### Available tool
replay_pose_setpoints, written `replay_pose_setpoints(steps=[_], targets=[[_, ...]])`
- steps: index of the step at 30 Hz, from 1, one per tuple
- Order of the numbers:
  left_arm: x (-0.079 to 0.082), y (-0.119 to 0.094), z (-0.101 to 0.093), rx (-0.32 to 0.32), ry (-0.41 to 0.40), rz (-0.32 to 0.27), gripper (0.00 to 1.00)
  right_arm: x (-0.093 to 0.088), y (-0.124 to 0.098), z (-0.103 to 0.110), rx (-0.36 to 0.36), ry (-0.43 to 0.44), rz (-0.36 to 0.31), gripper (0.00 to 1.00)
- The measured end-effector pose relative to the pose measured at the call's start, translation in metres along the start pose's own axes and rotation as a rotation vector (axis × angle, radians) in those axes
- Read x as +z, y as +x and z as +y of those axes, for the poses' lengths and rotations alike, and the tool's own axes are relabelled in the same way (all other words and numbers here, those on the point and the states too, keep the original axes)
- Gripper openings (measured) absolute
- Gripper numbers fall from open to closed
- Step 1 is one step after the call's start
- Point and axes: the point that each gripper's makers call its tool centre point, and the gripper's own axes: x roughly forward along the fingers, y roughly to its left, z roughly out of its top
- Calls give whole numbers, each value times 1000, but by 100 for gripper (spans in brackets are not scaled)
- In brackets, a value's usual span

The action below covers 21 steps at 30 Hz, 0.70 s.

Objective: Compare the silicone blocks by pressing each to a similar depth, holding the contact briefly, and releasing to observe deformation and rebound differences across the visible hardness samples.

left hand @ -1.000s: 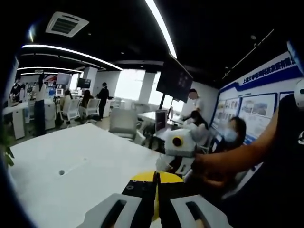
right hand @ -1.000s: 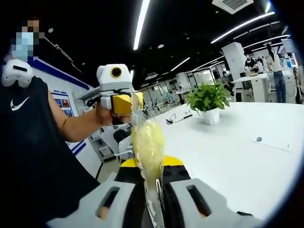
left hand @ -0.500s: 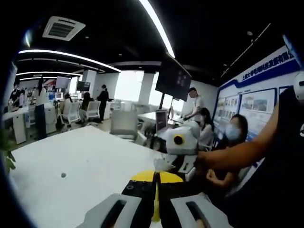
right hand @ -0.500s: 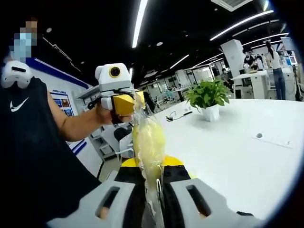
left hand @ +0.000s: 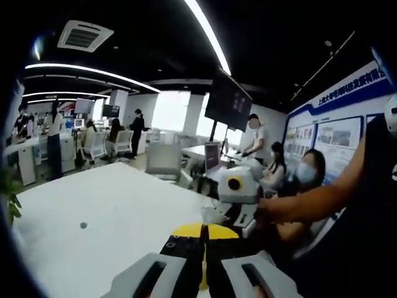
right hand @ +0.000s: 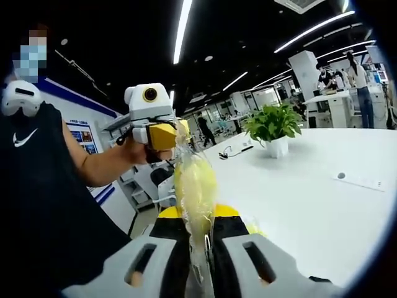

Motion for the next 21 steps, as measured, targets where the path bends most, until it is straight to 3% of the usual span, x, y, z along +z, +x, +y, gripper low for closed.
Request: replay_pose_setpoints(steps=[9,21], targets=[[-2,1,-2,14,3,-12,0,-2,-1,-2,-9,8,-5,4],[-5,2,-5,18,-7,6,0,-6,-2,-3,-32,-72,-16,5]])
